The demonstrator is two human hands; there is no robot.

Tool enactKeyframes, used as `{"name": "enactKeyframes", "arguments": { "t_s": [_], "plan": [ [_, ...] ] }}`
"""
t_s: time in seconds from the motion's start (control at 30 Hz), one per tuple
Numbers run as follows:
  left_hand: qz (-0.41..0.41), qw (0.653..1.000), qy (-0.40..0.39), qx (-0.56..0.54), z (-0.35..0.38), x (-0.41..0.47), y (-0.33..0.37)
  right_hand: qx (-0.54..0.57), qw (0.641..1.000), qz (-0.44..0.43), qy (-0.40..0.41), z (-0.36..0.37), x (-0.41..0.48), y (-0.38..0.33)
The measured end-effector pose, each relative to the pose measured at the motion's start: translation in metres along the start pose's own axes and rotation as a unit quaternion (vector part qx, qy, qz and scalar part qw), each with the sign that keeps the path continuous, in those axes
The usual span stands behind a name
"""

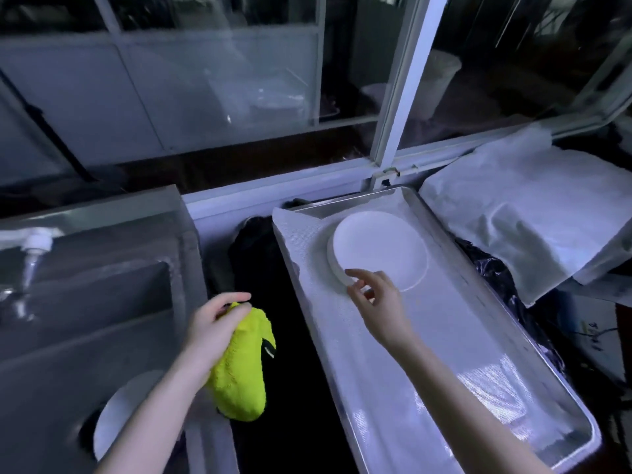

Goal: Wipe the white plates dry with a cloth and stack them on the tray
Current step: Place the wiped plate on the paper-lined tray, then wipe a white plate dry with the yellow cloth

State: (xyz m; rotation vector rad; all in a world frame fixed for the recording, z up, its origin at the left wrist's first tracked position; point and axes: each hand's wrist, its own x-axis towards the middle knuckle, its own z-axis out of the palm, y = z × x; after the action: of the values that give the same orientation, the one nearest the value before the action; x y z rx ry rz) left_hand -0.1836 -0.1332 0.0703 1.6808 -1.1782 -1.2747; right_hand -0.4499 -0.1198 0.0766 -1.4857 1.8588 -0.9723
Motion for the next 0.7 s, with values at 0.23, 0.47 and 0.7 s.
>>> {"name": "enactKeyframes", "arguments": {
  "t_s": [0.23, 0.47, 0.7],
  "plan": [
    [-0.069, 0.989, 0.126, -0.02, -0.111, -0.045, -0.047, -0.035, 0.983, -0.122, -0.134, 0.09, -0.039, -0.074],
    [-0.157, 0.965, 0.195, 0.074, -0.2, -0.069, -0.131, -0.146, 0.932, -0.204, -0.261, 0.204, -0.088, -0.103],
    [-0.179, 0.96, 0.114, 0.183, -0.24, -0.037, -0.232, -0.335, 0.839, -0.235, -0.36, 0.323, -0.128, -0.104]
  ]
}}
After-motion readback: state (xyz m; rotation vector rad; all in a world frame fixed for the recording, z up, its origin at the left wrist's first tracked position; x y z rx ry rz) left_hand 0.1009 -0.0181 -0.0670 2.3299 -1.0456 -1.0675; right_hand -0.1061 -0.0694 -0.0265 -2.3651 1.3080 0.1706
